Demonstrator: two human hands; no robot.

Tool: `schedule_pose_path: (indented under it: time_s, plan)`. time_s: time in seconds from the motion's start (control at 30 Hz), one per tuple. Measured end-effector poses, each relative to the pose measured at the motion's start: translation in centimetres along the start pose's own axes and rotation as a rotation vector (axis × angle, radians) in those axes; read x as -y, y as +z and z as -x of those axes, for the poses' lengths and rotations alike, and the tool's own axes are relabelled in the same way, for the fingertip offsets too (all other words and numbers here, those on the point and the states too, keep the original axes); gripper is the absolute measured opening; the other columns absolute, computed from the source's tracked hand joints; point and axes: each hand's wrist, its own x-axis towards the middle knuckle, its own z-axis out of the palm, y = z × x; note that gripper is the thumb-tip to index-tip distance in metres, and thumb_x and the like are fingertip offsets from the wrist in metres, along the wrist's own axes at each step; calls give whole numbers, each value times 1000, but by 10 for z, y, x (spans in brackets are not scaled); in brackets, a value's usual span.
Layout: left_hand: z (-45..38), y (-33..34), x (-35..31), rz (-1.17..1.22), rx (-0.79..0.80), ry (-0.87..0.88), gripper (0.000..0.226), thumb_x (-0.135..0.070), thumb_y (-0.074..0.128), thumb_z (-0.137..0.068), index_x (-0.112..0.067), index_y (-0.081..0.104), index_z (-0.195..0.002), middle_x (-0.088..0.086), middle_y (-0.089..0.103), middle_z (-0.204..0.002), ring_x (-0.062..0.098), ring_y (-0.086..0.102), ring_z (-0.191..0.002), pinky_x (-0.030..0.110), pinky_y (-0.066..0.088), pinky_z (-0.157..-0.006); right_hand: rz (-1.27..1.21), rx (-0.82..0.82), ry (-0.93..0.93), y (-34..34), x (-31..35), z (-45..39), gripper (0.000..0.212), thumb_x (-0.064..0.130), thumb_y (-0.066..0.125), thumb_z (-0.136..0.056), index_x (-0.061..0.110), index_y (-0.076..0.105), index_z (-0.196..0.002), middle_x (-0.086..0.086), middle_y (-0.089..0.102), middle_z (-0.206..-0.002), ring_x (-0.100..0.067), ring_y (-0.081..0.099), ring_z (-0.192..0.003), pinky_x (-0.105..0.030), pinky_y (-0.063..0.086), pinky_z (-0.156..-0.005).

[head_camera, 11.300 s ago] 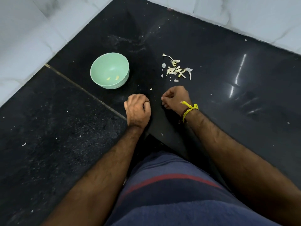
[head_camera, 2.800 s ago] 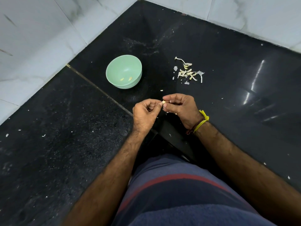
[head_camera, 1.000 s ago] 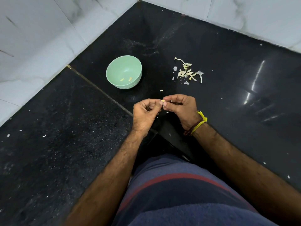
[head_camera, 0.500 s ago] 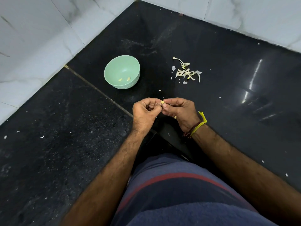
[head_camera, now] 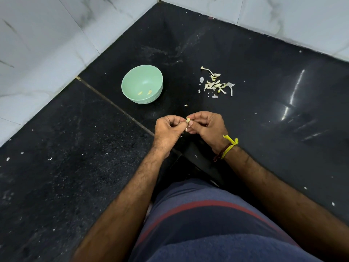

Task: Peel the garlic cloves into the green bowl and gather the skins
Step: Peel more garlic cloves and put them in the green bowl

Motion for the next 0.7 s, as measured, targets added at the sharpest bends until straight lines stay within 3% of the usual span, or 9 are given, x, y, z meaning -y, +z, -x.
schedule_pose_path:
  time_s: [0.3,0.53,0.7]
  plan:
    - [1,-1,-6,-74,-22,32,11,-18,83,-81,-11,75,-77,-2,68,-65,6,60,-62,27,55,-65,14,15,12,0,2,-1,9,2,65,-93,2,67,-101,-13,75,-83,-25,75,-77,-33,62,-72]
    - [-1,-2,1,-133,-59,0,15,-9,73,-82,-18,73,-70,-7,66,-59,7,59,-59,30,53,-65,-356,-80,193,-7,2,-5,7,4,63,-94,6,68,-98,-10,75,-90,-18,71,-76,-30,60,-71]
    - [-4,2,4,-193,-63,34,23,-25,72,-89,-10,72,-72,9,69,-66,12,60,-61,36,59,-69,-468,-75,230,-8,2,-6,10,-1,68,-88,1,70,-97,-13,72,-81,-17,69,-70,-31,61,-72]
